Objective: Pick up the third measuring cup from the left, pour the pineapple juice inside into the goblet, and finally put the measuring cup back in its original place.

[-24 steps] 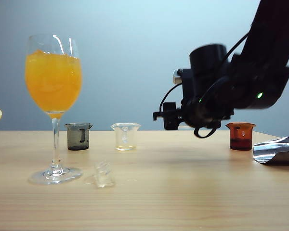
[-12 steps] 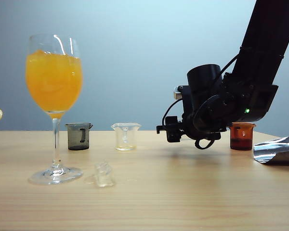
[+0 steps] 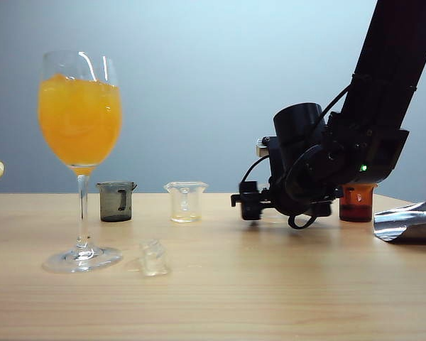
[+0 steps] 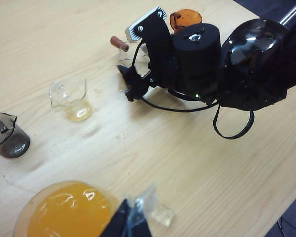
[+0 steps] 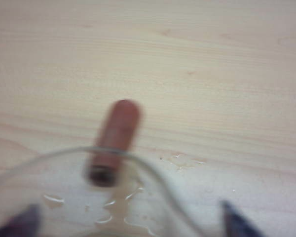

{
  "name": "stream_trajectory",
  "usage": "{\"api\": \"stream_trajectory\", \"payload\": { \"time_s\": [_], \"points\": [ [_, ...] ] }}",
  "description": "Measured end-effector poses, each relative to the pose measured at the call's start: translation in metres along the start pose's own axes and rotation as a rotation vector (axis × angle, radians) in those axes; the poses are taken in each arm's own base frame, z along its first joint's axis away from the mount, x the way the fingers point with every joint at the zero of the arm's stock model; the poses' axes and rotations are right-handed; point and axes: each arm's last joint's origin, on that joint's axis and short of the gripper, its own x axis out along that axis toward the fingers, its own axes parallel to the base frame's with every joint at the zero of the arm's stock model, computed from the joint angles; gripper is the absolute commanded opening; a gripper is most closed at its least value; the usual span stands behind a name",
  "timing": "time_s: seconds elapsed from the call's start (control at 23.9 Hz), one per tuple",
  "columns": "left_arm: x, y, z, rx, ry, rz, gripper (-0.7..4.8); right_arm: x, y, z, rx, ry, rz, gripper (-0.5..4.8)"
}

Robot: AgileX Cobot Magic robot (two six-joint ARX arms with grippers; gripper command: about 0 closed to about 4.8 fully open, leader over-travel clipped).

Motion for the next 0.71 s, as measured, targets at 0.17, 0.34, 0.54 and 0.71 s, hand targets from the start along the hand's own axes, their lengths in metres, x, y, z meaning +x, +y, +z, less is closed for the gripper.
{"api": "stream_trajectory", "payload": {
  "time_s": [0.17, 0.34, 0.54, 0.71],
  "points": [
    [0.000, 0.000, -0.001, 0.000, 0.009, 0.000, -0.05, -0.001, 0.001, 0.004, 0.035, -0.005, 0.046, 4.79],
    [0.000, 0.000, -0.002, 0.000, 0.015, -0.001, -0.05, -0.006, 0.001, 0.016, 0.040, -0.019, 0.053, 4.79],
    [-0.002, 0.000, -0.002, 0.000, 0.017, -0.001, -0.05, -0.035, -0.008, 0.024, 0.028, 0.017, 0.045, 4.79],
    [-0.009, 0.000, -0.002, 0.000, -0.005, 0.000, -0.05, -0.088, -0.018, 0.029, 0.021, 0.018, 0.068, 4.79]
  ]
}}
